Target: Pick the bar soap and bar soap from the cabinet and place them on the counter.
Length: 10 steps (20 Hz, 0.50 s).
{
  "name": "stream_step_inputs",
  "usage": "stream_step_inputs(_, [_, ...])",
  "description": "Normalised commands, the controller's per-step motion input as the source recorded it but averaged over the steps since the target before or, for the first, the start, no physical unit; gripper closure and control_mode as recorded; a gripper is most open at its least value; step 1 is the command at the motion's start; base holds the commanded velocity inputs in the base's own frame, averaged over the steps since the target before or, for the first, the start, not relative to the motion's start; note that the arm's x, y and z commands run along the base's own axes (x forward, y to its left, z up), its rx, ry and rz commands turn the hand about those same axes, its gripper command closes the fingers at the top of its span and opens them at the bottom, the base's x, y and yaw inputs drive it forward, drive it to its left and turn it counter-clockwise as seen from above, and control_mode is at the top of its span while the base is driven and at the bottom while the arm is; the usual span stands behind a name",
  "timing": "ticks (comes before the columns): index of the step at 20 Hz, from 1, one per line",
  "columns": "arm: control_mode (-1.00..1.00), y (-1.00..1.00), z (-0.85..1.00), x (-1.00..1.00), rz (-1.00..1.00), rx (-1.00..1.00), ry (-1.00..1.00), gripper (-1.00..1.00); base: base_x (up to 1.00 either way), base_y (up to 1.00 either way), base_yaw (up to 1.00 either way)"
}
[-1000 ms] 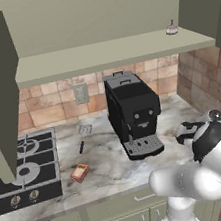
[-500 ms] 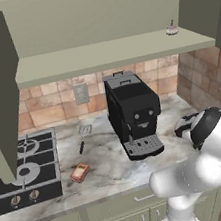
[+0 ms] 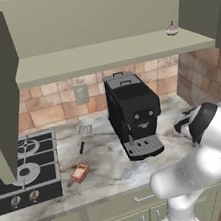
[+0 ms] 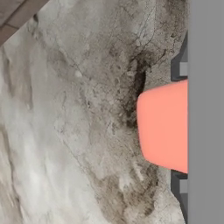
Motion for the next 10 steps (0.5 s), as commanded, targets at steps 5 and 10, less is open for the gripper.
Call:
stream_step_inputs(5, [-1.00,0.07,-0.34,0.00,0.00,-0.03,0.01,-1.00,0.00,0.00,0.00])
stream_step_inputs(10, [-1.00,0.00,0.03,-0.13,0.00,-0.01,-0.03,-1.00,0.00,0.00,0.00])
